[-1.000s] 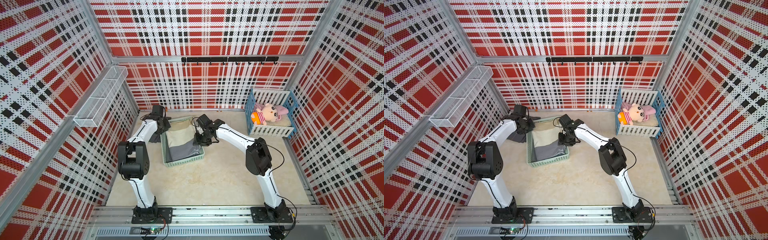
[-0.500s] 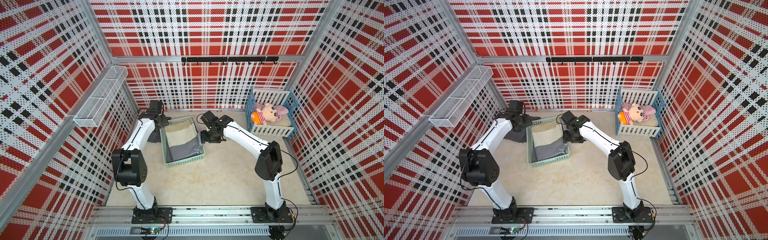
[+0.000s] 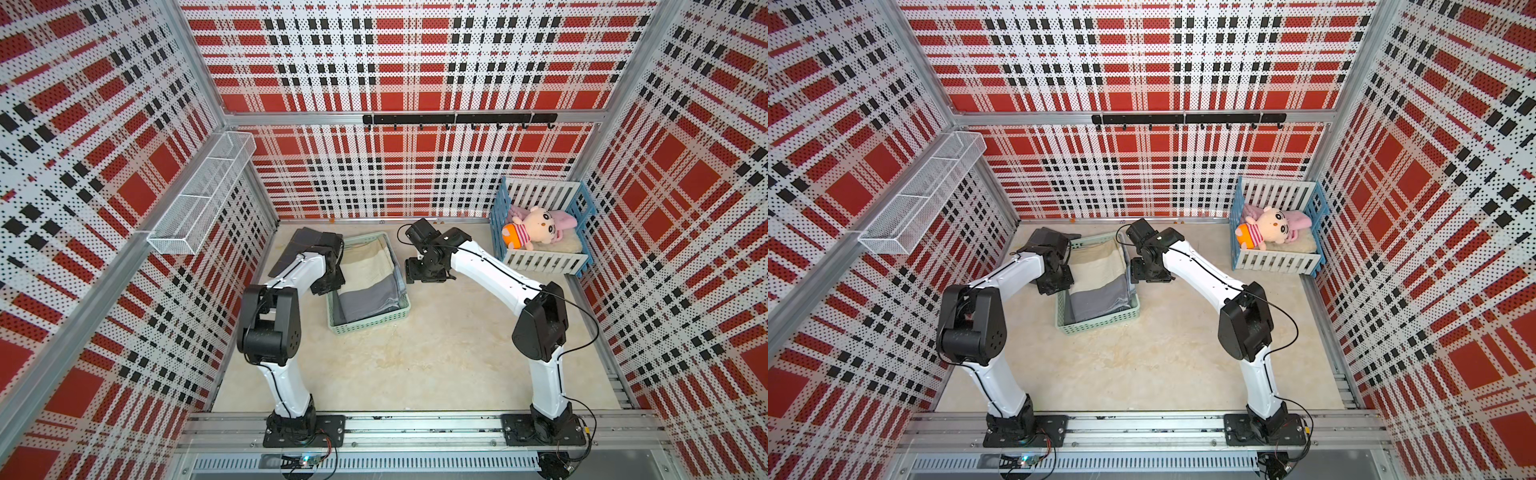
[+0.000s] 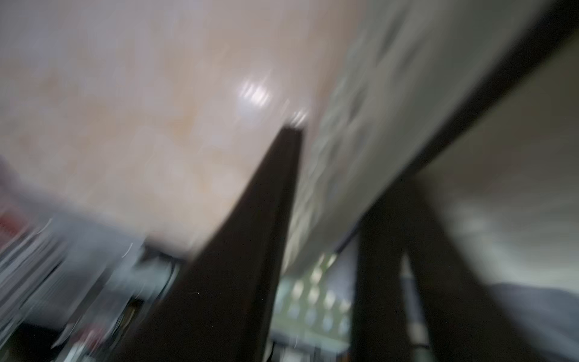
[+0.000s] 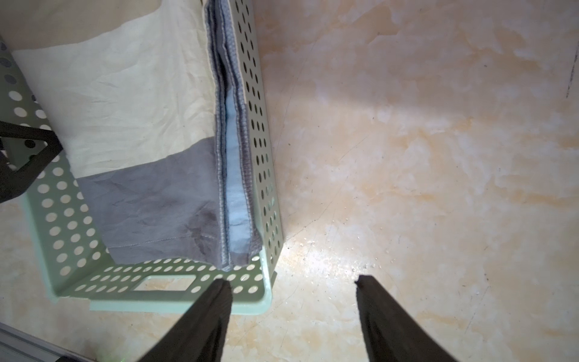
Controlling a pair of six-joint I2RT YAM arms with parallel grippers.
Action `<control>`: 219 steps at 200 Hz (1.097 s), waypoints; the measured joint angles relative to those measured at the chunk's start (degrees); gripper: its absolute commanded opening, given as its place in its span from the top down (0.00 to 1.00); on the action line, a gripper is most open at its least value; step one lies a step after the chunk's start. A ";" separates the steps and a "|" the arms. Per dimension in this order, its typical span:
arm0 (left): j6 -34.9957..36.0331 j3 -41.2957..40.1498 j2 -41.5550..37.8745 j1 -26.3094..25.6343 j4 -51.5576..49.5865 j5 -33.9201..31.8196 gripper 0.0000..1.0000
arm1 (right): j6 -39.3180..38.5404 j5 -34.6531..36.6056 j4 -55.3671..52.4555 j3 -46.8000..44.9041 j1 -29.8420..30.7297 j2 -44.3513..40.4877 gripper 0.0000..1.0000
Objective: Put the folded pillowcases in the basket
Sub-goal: Move the basket to the center of the board.
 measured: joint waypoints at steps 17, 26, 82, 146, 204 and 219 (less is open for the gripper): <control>0.35 1.66 0.81 -1.75 -0.37 0.66 1.00 | -0.26 0.00 0.04 -0.09 -0.31 0.00 0.30; 0.17 2.73 1.75 -2.82 -0.31 0.76 1.00 | -0.42 0.02 0.02 -0.13 -0.59 0.00 0.31; 1.70 15.41 10.08 -13.60 -1.09 1.03 1.00 | -0.70 0.79 0.70 -3.98 -5.55 -0.87 0.31; 1.66 26.82 17.11 -22.03 -2.34 7.65 0.88 | -1.09 2.86 2.03 -11.08 -11.74 -6.40 0.31; -0.76 24.70 14.80 -20.81 -2.25 7.52 0.58 | -1.05 0.17 5.31 -14.45 -8.94 -6.88 0.33; -1.64 22.56 11.91 -19.34 -2.01 7.48 0.55 | -1.05 -0.68 5.60 -12.52 -5.97 -5.86 0.32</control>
